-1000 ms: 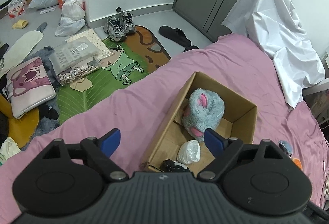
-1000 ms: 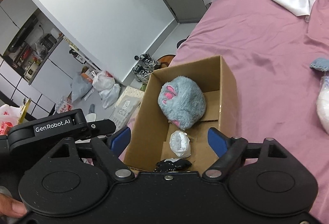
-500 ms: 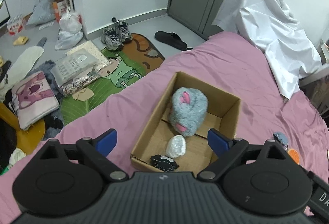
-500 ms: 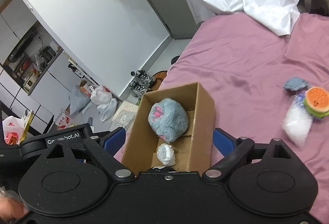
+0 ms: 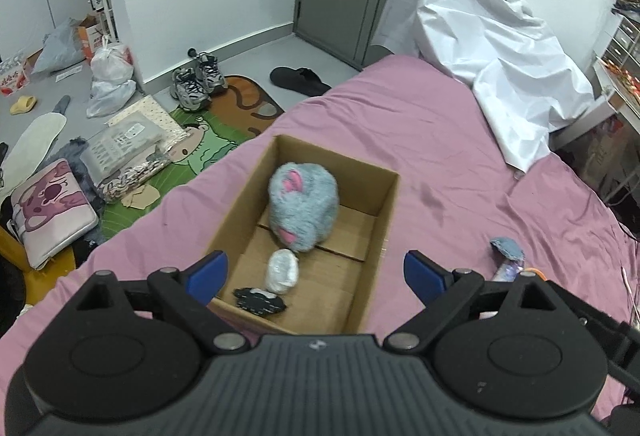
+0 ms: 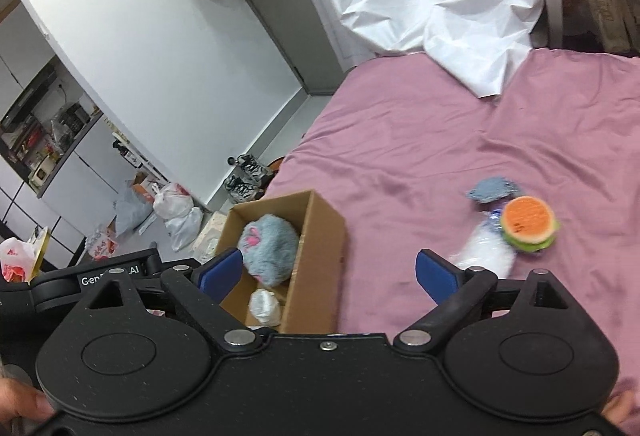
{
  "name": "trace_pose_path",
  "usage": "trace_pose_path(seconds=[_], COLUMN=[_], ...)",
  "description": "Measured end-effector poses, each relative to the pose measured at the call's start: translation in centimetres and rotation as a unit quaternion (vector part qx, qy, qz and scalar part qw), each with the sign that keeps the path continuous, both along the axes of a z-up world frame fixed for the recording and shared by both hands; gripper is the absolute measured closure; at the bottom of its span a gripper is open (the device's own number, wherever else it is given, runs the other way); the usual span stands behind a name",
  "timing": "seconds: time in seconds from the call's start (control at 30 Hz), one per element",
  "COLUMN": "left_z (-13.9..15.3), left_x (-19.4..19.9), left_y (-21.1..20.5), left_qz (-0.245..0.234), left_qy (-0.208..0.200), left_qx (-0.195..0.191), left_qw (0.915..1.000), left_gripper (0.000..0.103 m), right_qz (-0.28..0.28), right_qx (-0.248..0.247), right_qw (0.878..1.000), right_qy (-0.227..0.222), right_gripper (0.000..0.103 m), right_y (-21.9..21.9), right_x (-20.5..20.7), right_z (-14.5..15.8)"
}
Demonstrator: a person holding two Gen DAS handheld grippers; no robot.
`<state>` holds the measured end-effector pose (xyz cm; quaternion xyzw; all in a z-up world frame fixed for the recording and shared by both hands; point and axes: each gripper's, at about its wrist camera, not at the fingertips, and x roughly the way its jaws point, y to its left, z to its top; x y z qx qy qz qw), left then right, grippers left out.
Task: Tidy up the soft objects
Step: 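Move both grippers back toward the bubble-wrap bag and burger plush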
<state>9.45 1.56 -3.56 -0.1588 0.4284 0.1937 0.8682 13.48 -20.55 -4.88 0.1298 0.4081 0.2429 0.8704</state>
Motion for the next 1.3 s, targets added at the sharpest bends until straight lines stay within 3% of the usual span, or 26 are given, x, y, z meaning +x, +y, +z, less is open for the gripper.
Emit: trace_pose_path(seconds=[0.27,0.73,1.0,1.3], left_z=[0.7,0.7,-1.7,-5.1], left_x=[1.0,3.3,5.2,7.1], left_y=[-3.5,-8.0,-10.2,-11.8], left_qz=[-0.027,-0.068,-0.091,-0.098], left_qy=[-0.007,-0.025,-0.015,0.001], left_qx=[-0.007,-0.022,-0.037,-0.058], left_qw=[0.9996,0.9971,0.995,0.9936], left_gripper=[0.009,0.009,0.009,0.01], right_qz=[-0.018,-0.063,-0.081,-0.103], right_qx=[0.01,0.011,0.007,0.016], right_qw=[1.0,0.998,0.997,0.993], right_qy=[-0.016,0.004,0.008,0.051], right_gripper=[0.004,0.004,0.004,0.004], right_y=[-4.2,-8.9,-10.9,-11.8], right_x=[0.8,3.7,5.0,7.5], right_z=[1.0,0.0,-0.9,-3.5])
